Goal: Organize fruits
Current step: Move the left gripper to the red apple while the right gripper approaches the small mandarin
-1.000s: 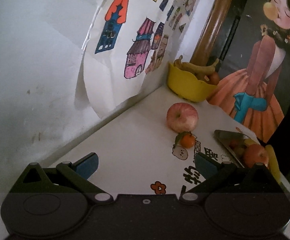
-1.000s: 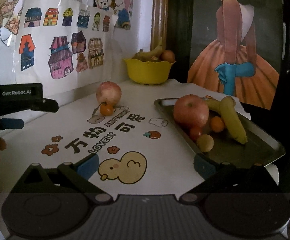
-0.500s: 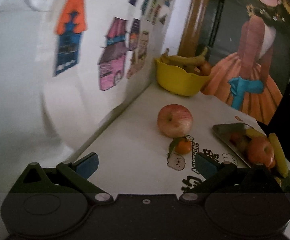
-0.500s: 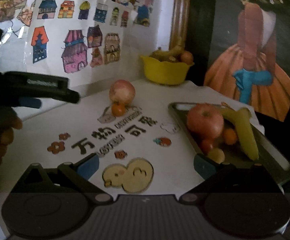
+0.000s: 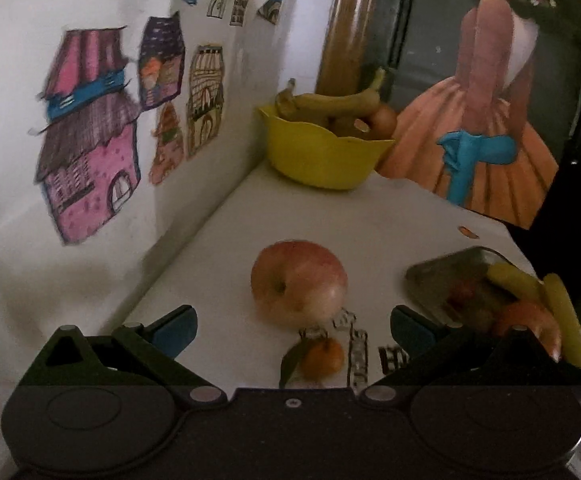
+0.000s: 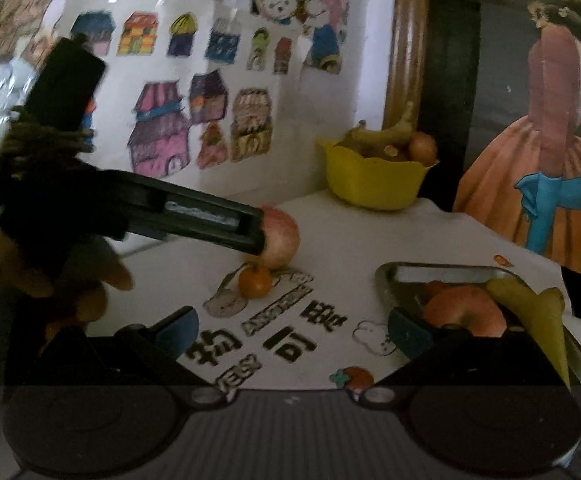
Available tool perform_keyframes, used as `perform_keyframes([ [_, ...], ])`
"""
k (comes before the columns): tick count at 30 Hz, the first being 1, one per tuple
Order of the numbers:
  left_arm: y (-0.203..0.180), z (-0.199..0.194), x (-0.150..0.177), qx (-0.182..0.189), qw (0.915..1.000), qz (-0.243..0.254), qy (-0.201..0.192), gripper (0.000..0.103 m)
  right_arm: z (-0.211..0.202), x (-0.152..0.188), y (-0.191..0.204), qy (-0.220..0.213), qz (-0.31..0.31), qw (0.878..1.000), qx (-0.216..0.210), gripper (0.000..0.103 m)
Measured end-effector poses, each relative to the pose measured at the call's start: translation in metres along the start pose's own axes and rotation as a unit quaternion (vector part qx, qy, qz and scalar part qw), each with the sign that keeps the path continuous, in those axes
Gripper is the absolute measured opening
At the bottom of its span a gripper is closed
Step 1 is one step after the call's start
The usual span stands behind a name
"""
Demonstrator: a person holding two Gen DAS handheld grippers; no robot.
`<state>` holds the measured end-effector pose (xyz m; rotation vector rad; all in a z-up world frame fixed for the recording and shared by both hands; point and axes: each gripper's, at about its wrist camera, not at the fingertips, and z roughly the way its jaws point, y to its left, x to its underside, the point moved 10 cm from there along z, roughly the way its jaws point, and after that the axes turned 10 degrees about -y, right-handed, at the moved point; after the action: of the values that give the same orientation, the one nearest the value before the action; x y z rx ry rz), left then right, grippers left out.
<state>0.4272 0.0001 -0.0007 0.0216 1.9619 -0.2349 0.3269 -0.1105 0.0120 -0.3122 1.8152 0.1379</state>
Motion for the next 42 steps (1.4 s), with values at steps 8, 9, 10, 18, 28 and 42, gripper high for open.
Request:
perform_keyframes([
  [8, -0.009, 0.032, -0.019, -0.008, 0.9979, 0.062, -0.014, 0.102, 0.009, 0.007, -0.010, 0.016, -0.008, 1.000, -0.001, 0.103],
  [9, -0.007, 0.035, -0.021, -0.006, 0.9978, 0.063, -0.016, 0.102, 0.011, 0.007, -0.007, 0.016, -0.013, 1.000, -0.006, 0.103],
  [10, -0.004, 0.038, -0.022, -0.003, 0.9980, 0.061, -0.017, 0.102, 0.014, 0.006, -0.004, 0.014, -0.019, 1.000, -0.012, 0.103],
  [18, 0.013, 0.059, -0.012, 0.036, 0.9991, 0.019, 0.013, 0.102, 0.054, 0.000, 0.017, 0.024, -0.034, 0.998, -0.045, 0.103],
  [28, 0.015, 0.067, -0.002, 0.051, 0.9981, 0.016, 0.033, 0.102, 0.094, 0.008, 0.032, 0.068, -0.050, 0.994, -0.069, 0.103],
  [42, 0.022, 0.068, -0.002, 0.061, 0.9974, 0.007, 0.038, 0.100, 0.105, 0.016, 0.037, 0.072, -0.039, 0.991, -0.101, 0.094],
])
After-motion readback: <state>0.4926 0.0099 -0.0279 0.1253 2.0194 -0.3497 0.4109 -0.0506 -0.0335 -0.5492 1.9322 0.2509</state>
